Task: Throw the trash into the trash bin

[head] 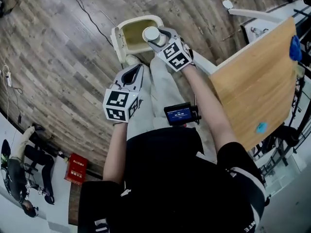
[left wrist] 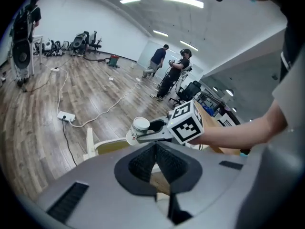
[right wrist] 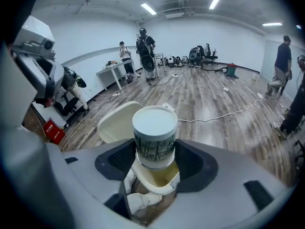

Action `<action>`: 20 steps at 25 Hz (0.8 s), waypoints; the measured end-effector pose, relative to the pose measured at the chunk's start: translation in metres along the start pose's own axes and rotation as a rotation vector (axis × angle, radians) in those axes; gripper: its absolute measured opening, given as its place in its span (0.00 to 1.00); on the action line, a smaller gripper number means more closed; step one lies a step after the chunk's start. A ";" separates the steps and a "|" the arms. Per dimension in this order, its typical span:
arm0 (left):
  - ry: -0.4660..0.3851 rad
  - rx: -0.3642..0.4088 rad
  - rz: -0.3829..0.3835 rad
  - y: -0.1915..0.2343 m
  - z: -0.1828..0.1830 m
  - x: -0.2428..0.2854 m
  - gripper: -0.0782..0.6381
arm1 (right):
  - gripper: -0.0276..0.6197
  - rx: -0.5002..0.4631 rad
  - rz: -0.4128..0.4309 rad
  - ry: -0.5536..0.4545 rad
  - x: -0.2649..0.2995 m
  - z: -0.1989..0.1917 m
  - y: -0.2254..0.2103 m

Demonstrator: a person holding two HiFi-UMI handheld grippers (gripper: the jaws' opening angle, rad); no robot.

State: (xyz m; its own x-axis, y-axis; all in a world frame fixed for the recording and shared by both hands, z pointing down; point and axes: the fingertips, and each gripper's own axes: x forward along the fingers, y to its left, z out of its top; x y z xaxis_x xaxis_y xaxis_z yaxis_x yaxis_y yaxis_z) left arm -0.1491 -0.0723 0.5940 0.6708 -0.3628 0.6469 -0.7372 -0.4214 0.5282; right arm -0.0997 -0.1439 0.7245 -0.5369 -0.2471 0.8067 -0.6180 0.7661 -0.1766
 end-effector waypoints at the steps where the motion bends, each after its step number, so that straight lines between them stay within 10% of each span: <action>1: 0.014 -0.022 -0.016 0.007 -0.010 0.012 0.12 | 0.43 0.002 0.014 0.009 0.020 -0.009 -0.002; 10: 0.095 0.029 -0.068 0.036 -0.075 0.103 0.12 | 0.43 -0.002 0.041 0.071 0.149 -0.086 -0.016; 20: 0.124 0.012 -0.074 0.053 -0.101 0.108 0.12 | 0.43 0.096 0.047 0.042 0.172 -0.106 -0.014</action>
State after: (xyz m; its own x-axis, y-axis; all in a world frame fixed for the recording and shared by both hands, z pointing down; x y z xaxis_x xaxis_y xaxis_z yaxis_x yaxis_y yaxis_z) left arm -0.1239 -0.0495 0.7473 0.7074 -0.2257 0.6698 -0.6850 -0.4529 0.5707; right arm -0.1222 -0.1347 0.9254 -0.5428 -0.1856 0.8191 -0.6462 0.7152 -0.2662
